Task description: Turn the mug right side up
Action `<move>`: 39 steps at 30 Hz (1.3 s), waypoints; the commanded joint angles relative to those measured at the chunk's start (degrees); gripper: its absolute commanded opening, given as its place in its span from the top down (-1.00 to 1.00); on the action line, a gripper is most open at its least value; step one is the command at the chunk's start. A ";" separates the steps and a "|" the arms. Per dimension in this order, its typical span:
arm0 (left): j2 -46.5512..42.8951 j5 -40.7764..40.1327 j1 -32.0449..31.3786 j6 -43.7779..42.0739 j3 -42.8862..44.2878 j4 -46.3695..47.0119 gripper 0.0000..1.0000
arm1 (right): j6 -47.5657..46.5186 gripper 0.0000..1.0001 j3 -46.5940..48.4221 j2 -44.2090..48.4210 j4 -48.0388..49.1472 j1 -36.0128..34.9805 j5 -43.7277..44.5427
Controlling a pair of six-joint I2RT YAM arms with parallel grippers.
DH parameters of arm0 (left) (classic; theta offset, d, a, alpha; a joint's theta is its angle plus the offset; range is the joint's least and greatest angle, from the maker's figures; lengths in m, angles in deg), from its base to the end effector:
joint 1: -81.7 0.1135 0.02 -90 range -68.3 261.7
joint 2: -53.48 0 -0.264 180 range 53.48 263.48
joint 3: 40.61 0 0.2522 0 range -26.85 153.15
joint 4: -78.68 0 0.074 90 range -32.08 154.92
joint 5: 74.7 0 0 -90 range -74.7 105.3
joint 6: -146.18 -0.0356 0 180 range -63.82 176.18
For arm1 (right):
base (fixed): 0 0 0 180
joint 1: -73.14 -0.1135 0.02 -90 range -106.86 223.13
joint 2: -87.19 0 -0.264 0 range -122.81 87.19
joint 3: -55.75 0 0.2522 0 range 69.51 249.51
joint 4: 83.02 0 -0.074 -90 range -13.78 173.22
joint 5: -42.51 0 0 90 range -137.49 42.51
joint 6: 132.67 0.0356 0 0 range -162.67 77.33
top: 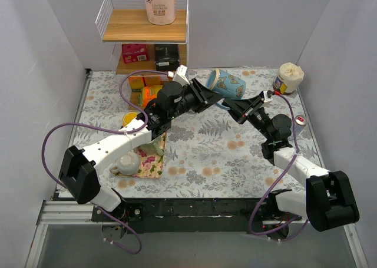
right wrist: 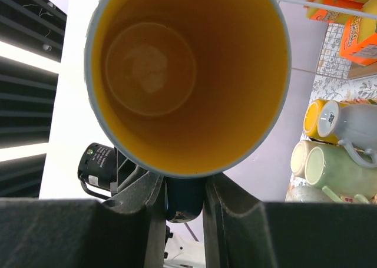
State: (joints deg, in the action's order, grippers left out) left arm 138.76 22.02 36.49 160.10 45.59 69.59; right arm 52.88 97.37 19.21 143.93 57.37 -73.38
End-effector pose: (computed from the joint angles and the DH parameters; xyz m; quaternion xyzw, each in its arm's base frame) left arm 0.2497 -0.2575 0.3651 -0.3364 0.6763 -0.6420 0.1313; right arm 0.2328 0.0819 0.2836 0.2146 0.5439 0.7335 0.3466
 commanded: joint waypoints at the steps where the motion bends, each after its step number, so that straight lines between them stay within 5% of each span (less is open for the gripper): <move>1: -5.38 3.21 -0.76 -1.17 -0.20 3.60 0.47 | -3.61 0.97 1.50 1.18 3.03 -0.05 0.49; 3: -5.56 2.69 -0.76 -2.22 0.06 2.63 0.15 | -5.89 0.97 2.55 2.06 -0.75 -0.05 0.66; 4: -5.56 1.90 -0.76 -2.58 0.24 0.63 -0.34 | -6.77 0.97 2.99 2.85 -2.07 0.04 0.75; 7: -6.35 0.31 -0.76 -5.91 0.42 -2.45 -0.96 | -10.90 0.97 5.62 4.43 -9.88 0.74 0.67; 16: -10.65 -13.56 -0.67 -14.53 1.83 -22.67 -0.97 | -36.37 0.97 20.73 7.08 -49.15 8.30 4.35; 20: -12.41 -20.25 -0.41 -15.67 1.30 -30.93 -0.96 | -50.07 0.97 28.81 4.89 -58.91 8.30 10.49; 30: -17.24 -30.18 1.52 -15.33 0.24 -41.84 -0.96 | -68.12 0.97 43.68 -6.36 -71.94 -1.79 28.95; 39: -19.80 -32.38 2.76 -16.56 1.03 -51.05 -0.96 | -74.01 0.97 47.29 -19.10 -71.61 -8.39 41.26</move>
State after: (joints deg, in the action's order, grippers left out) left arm 119.77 -7.11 39.05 144.34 45.20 25.76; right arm -17.06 139.14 1.79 66.29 51.14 -41.16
